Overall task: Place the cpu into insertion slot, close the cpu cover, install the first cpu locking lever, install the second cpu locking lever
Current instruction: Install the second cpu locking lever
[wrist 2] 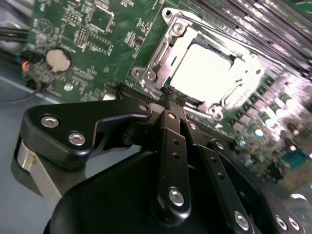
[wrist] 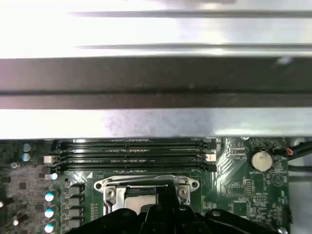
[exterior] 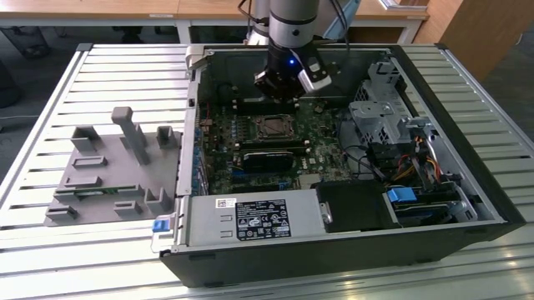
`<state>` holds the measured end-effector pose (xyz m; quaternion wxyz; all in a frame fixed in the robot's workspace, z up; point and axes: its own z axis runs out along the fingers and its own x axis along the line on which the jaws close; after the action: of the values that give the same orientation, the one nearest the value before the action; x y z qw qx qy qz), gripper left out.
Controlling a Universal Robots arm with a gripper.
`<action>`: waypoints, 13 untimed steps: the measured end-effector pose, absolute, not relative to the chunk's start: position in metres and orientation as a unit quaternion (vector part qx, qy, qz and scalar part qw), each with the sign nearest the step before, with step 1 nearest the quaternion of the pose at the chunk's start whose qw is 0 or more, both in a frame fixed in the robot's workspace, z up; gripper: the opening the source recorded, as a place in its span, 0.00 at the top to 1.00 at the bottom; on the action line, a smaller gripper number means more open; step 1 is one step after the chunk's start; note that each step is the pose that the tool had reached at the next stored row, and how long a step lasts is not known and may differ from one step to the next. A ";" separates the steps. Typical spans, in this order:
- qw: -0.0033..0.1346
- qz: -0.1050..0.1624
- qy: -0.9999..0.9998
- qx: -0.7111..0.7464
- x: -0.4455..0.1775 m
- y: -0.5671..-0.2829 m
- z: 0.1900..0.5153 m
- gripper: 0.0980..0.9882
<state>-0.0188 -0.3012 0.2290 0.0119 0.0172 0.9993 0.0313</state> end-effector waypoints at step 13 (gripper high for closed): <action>0.011 0.031 0.999 0.017 -0.019 -0.316 0.247 0.99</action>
<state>-0.0188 -0.3163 0.2466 0.0111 0.0172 0.9993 0.0314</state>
